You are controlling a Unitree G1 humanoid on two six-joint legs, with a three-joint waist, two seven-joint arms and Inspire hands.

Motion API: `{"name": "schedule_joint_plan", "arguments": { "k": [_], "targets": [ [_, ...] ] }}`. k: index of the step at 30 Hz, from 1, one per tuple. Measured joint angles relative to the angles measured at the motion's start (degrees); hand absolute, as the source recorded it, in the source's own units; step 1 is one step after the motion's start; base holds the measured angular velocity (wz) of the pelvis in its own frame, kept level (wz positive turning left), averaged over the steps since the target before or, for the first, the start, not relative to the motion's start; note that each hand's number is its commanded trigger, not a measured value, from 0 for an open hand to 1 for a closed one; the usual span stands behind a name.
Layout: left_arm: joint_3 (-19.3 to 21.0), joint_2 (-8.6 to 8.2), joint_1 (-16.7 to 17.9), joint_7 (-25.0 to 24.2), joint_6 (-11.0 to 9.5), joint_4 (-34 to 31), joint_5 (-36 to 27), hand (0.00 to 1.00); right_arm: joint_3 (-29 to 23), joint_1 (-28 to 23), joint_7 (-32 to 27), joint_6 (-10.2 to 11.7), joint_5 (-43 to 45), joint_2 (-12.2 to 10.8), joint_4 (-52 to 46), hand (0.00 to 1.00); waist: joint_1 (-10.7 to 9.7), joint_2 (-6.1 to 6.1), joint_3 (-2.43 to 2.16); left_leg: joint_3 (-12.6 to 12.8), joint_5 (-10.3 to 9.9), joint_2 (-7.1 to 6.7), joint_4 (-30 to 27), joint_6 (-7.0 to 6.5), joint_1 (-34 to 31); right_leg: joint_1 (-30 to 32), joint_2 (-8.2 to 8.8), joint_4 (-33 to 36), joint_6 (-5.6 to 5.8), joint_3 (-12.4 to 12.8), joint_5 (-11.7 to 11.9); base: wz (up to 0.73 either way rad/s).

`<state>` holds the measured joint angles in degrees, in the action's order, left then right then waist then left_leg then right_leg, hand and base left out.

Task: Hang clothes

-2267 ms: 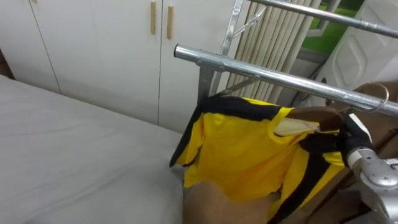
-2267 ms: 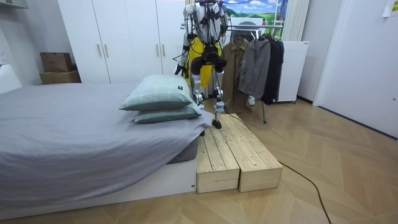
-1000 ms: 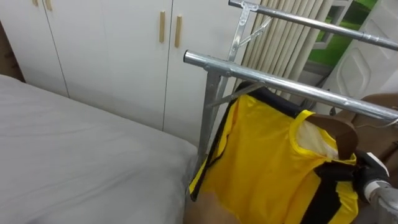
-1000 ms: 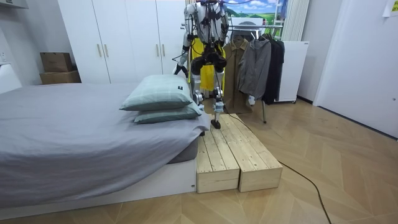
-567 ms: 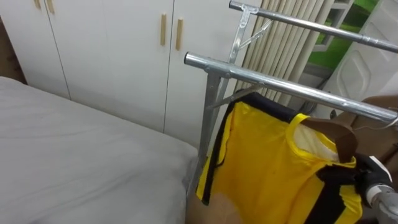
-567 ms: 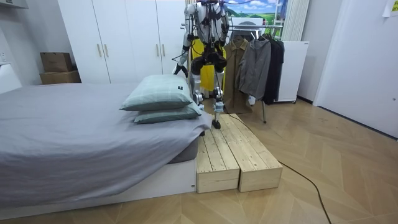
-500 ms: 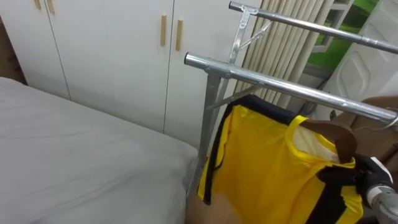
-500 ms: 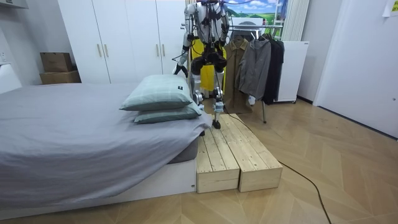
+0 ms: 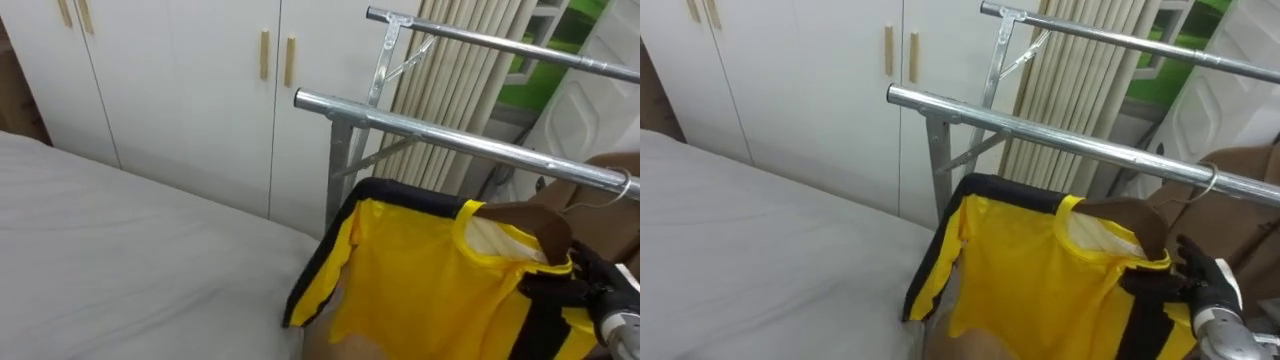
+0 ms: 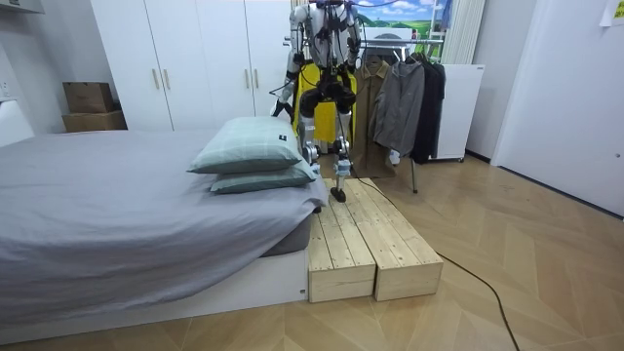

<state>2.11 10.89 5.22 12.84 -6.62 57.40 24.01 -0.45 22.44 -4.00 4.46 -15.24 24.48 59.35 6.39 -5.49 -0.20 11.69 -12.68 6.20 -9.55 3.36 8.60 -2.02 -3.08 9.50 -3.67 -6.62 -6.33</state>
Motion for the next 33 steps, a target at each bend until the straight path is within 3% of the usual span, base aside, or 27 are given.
{"name": "schedule_joint_plan", "arguments": {
  "k": [4, 12, 17, 20, 27, 33],
  "targets": [
    [0.0, 0.00, 0.1, 0.0, -0.3, 0.0, -0.9, 0.00, -1.0, -3.1, -1.1, 1.2, 0.2, -0.9, -3.7, 0.00, -0.1, 0.38, -0.19, 0.0, 0.0, 0.07, -0.1, 0.00, 0.0, 0.0, -0.01, 0.0, -0.03, 0.0, 0.0, 0.00],
    [0.0, 0.01, 1.0, 0.4, -1.8, -0.1, -0.9, 0.00, -0.8, -7.1, -0.5, 2.5, 1.5, -2.8, -10.4, 0.00, -1.1, 0.98, 0.14, 0.1, 0.0, -0.01, 0.0, 0.01, -0.2, 0.1, 0.00, -0.1, 0.05, 0.1, -0.1, 0.00],
    [-0.1, 0.02, 1.3, 0.8, -1.8, -0.1, -0.8, 0.00, -0.8, -10.1, 0.0, 3.6, 2.0, -4.0, -14.7, 0.00, -1.8, 1.44, 0.01, 0.1, 0.0, 0.02, 0.1, 0.03, -0.3, 0.2, -0.05, -0.3, 0.04, 0.0, -0.1, 0.00],
    [-0.2, -0.02, 1.3, 1.1, -1.8, 0.3, -0.9, 0.00, -0.8, -12.3, -0.2, 5.2, 2.1, -5.2, -16.4, 0.00, -2.7, 1.93, -0.17, 0.4, 0.0, 0.07, 0.1, 0.02, 0.0, -0.1, -0.02, -0.6, -0.03, 0.2, 0.0, -0.02],
    [-0.2, -0.09, 1.4, 2.2, -2.1, 1.3, -1.0, 0.00, -0.8, -17.9, -1.0, 8.4, 3.1, -7.5, -22.3, 0.00, -4.4, 2.75, 0.12, 0.7, 0.0, 0.08, 0.1, 0.02, -0.3, 0.2, 0.06, -0.8, 0.04, 0.6, -0.1, -0.02],
    [-0.1, -0.10, 1.6, 2.2, -2.1, 1.3, -1.0, 0.00, -0.8, -19.7, -1.2, 9.9, 8.3, -8.6, -22.9, 0.00, -4.8, 2.74, -0.46, 0.7, 0.0, 0.05, 0.1, 0.02, -0.6, 1.0, -0.01, -0.8, -0.04, 0.7, 0.1, -0.01]
  ]
}}
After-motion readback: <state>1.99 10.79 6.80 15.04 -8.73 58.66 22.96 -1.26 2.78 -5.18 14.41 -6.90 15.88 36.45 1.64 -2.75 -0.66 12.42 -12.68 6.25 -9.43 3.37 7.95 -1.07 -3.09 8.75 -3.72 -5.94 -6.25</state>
